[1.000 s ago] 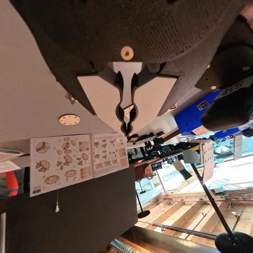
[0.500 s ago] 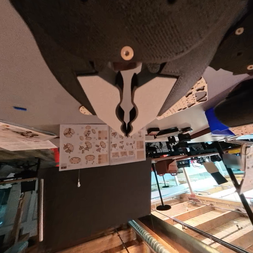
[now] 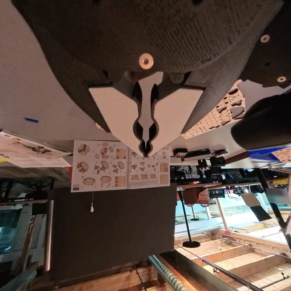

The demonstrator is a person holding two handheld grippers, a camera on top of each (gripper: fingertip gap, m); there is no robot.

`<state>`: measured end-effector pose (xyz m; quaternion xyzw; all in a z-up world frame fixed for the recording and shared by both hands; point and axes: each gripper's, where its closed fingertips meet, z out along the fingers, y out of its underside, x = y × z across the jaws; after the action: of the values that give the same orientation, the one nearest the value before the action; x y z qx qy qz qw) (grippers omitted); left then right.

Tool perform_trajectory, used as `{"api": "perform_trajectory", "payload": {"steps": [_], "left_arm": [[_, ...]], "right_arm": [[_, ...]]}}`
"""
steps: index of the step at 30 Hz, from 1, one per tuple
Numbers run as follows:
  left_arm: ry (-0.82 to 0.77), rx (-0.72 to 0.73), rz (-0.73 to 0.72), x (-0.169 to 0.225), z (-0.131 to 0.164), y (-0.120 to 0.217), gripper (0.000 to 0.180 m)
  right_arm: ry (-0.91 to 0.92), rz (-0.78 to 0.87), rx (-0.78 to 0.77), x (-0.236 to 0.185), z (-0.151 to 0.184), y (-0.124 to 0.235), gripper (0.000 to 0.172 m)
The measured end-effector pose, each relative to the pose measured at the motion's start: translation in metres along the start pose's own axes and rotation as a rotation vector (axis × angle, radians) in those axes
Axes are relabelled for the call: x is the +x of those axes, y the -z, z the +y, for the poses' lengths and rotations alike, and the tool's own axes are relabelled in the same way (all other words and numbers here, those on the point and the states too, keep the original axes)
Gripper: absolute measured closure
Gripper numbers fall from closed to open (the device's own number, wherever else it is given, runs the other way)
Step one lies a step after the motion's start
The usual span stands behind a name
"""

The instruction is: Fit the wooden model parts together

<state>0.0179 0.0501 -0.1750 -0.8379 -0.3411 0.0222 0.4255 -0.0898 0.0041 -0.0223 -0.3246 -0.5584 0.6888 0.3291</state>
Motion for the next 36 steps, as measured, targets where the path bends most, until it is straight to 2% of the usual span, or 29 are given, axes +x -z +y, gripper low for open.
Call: {"api": "perform_trajectory", "payload": {"steps": [2,5,10,13,15,18,19,21,22,27,30,34,36], "left_arm": [[-0.002,-0.001,-0.001,0.000,0.000,0.000,0.178],[-0.009,-0.001,-0.008,0.000,0.000,0.000,0.178],[-0.040,-0.004,-0.036,0.000,0.001,0.000,0.178],[-0.039,-0.004,-0.035,0.000,0.001,0.000,0.178],[-0.048,-0.004,-0.042,0.000,0.001,0.000,0.178],[-0.064,-0.004,-0.057,0.000,0.001,0.000,0.178],[-0.068,-0.004,-0.060,0.000,0.001,0.000,0.178],[-0.076,-0.003,-0.065,0.000,0.000,-0.001,0.178],[-0.081,-0.002,-0.065,0.001,0.000,-0.001,0.178],[-0.100,-0.004,-0.079,0.001,0.000,-0.001,0.178],[-0.089,-0.007,-0.071,0.001,0.001,-0.002,0.178],[-0.071,-0.007,-0.061,0.001,0.001,-0.001,0.178],[-0.066,-0.007,-0.060,0.001,0.001,-0.001,0.178]], "right_arm": [[0.016,-0.009,0.020,-0.004,-0.002,0.002,0.172],[0.018,-0.004,-0.059,-0.005,0.020,-0.003,0.172],[0.019,-0.007,0.023,-0.006,-0.003,0.001,0.172],[0.038,-0.006,-0.052,-0.006,0.019,-0.002,0.172],[0.007,-0.006,-0.047,-0.002,0.015,-0.003,0.172],[-0.051,-0.004,0.025,0.004,-0.010,-0.002,0.172],[-0.046,-0.007,0.021,0.003,-0.008,-0.002,0.172],[-0.014,-0.032,-0.081,-0.002,0.023,-0.008,0.172],[0.010,-0.029,-0.096,-0.002,0.027,-0.008,0.172],[-0.030,-0.016,0.026,-0.001,-0.013,-0.004,0.172],[0.010,-0.012,-0.097,-0.007,0.025,-0.005,0.172],[-0.008,0.003,0.024,0.001,-0.013,0.001,0.172],[-0.010,-0.002,0.044,0.000,-0.016,0.005,0.172]]}}
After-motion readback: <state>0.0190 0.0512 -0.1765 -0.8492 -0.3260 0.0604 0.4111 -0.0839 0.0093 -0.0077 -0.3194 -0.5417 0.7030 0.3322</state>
